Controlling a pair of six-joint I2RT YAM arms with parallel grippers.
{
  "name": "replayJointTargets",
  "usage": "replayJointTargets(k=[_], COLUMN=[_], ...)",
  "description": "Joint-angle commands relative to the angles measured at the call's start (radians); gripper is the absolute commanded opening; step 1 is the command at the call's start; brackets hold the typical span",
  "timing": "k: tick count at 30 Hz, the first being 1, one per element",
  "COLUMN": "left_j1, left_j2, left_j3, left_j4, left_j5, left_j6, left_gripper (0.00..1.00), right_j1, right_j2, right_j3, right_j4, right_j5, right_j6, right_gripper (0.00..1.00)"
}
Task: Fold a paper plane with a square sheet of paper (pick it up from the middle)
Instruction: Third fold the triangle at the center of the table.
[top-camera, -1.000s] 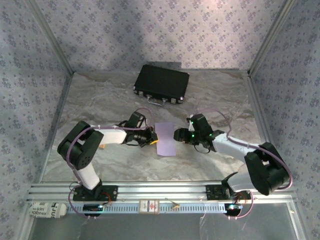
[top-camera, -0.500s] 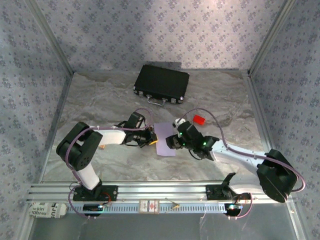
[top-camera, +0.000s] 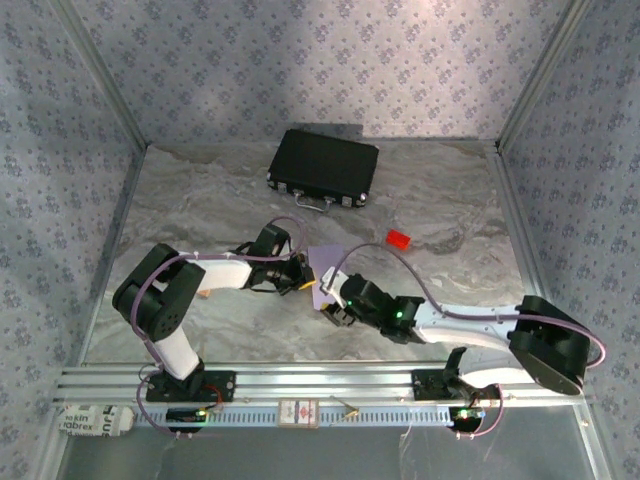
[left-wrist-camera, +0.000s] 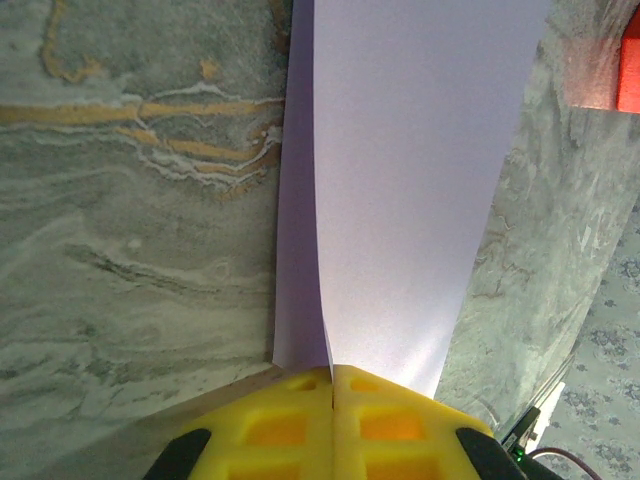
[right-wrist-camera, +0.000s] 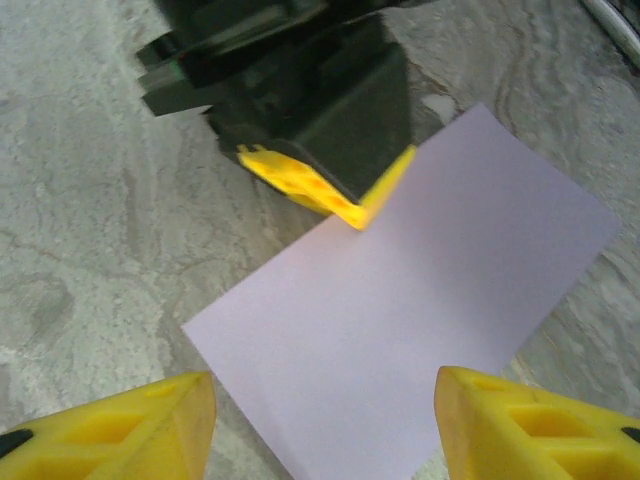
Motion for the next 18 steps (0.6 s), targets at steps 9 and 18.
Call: replayJointTargets(k=[9,18], left_j1=[0.009,0.009], left_j2=[-0.025,-0.028], left_j3=[-0.006,-0.009], left_j4=[0.008,0.006], left_j5=[-0.001,0.002], left_j6=[-0.018,-0.017], left_gripper=[0.04,0.04], right_j1=[0.126,0.179], right_j2=[0.170,0.313], right_j3=[0.016,0.070], right_j4=[0.158,0.189], right_j5=[0.167,0.339], right_j6=[-0.060,-0.065], right_gripper=[0.61,0.59])
